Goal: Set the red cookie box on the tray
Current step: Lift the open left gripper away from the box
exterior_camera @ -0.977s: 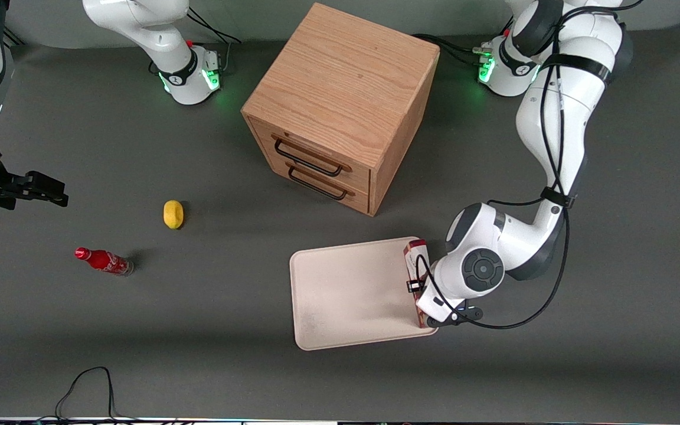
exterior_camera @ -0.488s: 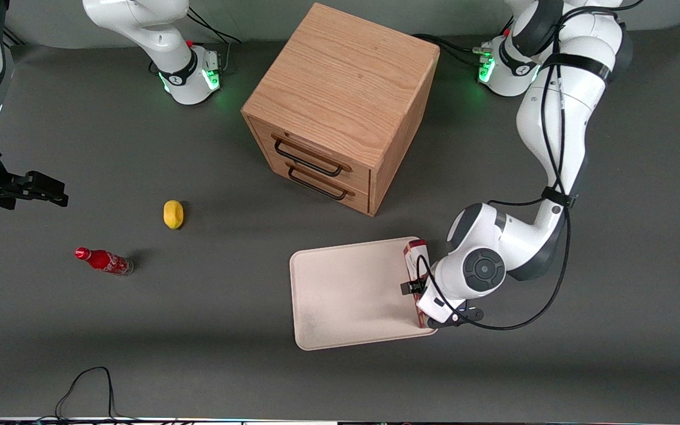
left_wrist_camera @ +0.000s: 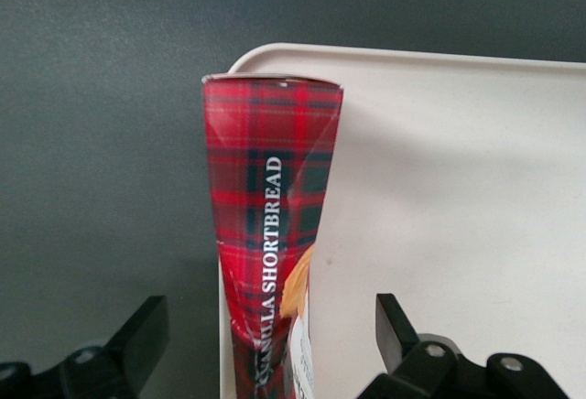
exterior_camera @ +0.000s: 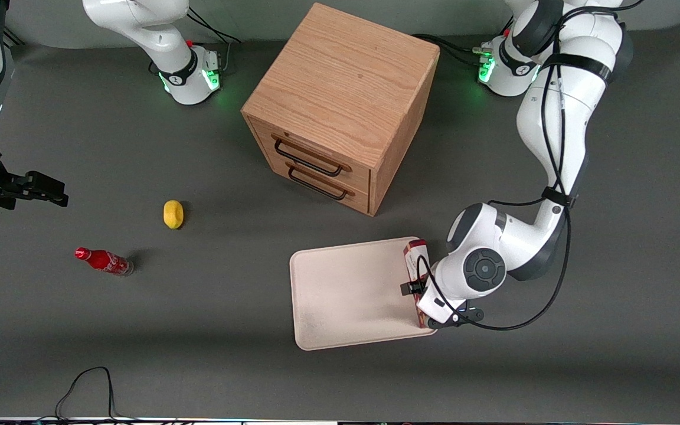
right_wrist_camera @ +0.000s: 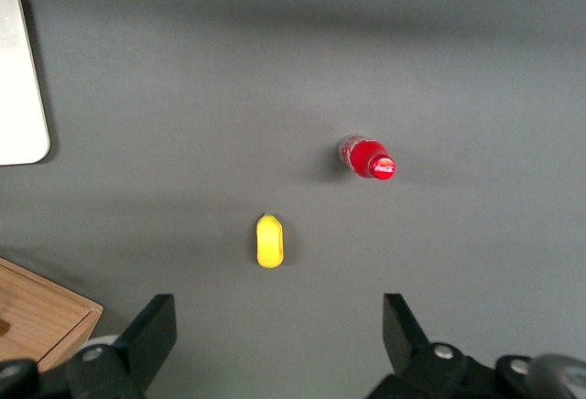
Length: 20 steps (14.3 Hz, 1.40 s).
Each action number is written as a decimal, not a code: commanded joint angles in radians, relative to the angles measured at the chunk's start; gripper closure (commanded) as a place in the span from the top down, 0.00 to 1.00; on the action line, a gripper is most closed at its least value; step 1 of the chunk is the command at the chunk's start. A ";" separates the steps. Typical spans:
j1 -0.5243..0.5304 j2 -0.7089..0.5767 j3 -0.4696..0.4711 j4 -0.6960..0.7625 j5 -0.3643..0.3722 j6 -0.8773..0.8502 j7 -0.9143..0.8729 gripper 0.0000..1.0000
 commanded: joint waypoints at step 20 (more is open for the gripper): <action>0.465 -0.801 -0.037 -0.668 -0.079 -0.221 0.422 0.98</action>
